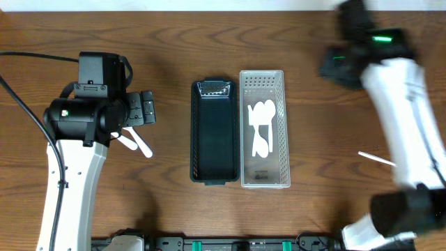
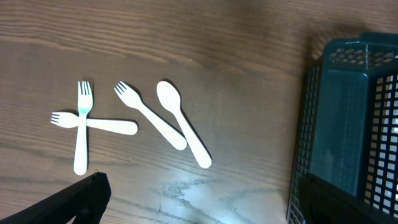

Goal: Pack container
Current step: 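Drop the spoon into the clear basket with the right gripper, then grasp the last white spoon on the right with the right gripper, then place the spoon into the clear basket and release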

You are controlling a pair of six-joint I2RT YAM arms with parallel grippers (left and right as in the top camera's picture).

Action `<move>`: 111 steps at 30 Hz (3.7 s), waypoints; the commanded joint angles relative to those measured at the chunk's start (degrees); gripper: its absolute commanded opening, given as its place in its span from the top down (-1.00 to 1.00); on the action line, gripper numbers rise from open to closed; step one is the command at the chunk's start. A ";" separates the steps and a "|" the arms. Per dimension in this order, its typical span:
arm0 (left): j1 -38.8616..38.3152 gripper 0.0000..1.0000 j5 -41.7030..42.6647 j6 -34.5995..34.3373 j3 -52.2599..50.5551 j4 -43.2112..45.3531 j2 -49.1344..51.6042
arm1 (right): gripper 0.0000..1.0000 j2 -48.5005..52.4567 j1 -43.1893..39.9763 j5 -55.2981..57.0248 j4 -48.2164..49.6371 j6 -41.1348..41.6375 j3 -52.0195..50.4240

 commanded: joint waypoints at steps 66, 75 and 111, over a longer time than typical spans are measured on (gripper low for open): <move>0.28 -0.96 -0.70 -0.26 0.42 -0.72 0.35 | 0.24 5.07 -40.39 -4.50 40.35 24.87 -54.66; 0.28 -0.96 -0.68 -0.28 0.42 -0.74 0.35 | 0.57 5.07 -40.39 -5.14 39.23 24.81 -54.66; 0.28 -0.96 -0.68 -0.28 0.42 -0.74 0.35 | 0.97 -6.71 15.30 -10.97 22.84 -10.19 -21.81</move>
